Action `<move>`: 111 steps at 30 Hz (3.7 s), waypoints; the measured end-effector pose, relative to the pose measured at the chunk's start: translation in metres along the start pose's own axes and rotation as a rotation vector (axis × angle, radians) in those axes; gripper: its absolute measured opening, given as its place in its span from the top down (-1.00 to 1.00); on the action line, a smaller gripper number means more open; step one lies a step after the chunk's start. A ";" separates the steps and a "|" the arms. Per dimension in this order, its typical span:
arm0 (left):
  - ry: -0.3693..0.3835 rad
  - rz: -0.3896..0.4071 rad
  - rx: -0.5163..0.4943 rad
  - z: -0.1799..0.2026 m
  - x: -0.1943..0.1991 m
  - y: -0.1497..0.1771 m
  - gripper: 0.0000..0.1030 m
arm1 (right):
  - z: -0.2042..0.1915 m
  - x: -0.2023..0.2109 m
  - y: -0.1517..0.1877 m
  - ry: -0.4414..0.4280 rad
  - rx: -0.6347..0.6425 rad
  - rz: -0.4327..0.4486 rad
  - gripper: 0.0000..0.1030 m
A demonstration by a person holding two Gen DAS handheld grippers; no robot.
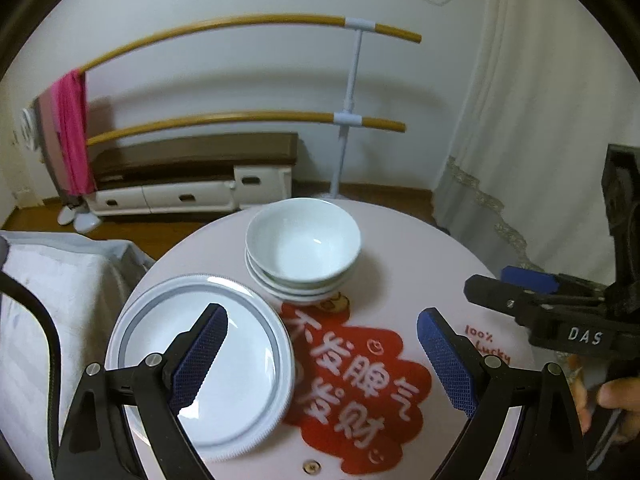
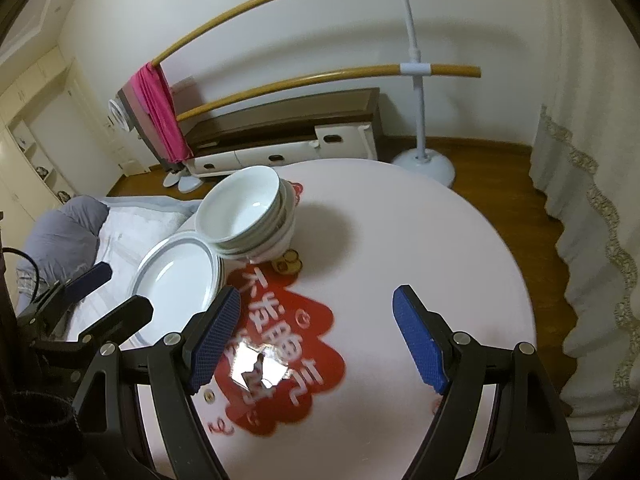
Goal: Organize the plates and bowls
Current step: 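Move the right gripper to the nested bowl stack and grasp its rim, then lift the three nested bowls with the right gripper and carry them over the plates, then lower the held bowl stack onto the grey-rimmed plate stack with the right gripper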
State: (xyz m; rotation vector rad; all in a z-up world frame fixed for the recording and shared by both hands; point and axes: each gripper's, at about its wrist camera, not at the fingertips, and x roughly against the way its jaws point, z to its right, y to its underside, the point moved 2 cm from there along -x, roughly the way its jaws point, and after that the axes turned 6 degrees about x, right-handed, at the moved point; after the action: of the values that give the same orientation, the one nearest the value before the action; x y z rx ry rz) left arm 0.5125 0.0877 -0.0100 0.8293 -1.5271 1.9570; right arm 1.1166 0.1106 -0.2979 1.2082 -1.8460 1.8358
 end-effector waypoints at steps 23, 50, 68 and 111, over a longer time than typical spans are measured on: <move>0.094 -0.333 0.087 -0.120 -0.153 -0.129 -0.30 | -0.012 -0.146 -0.067 -0.033 -0.114 -0.270 -0.34; 0.159 -0.396 0.131 -0.128 -0.171 -0.133 0.39 | -0.031 -0.151 -0.064 -0.046 -0.103 -0.341 0.25; 0.129 -0.368 0.175 -0.122 -0.158 -0.125 0.42 | -0.039 -0.149 -0.064 -0.019 -0.104 -0.307 0.35; 0.108 -0.246 0.184 -0.158 -0.015 -0.067 0.42 | -0.124 -0.075 -0.029 -0.065 -0.032 -0.248 0.38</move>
State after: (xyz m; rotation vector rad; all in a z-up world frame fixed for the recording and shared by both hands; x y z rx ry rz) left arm 0.5471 0.2569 -0.0047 0.9234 -1.1378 1.9439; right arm 1.1390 0.2567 -0.3106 1.4295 -1.6640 1.6454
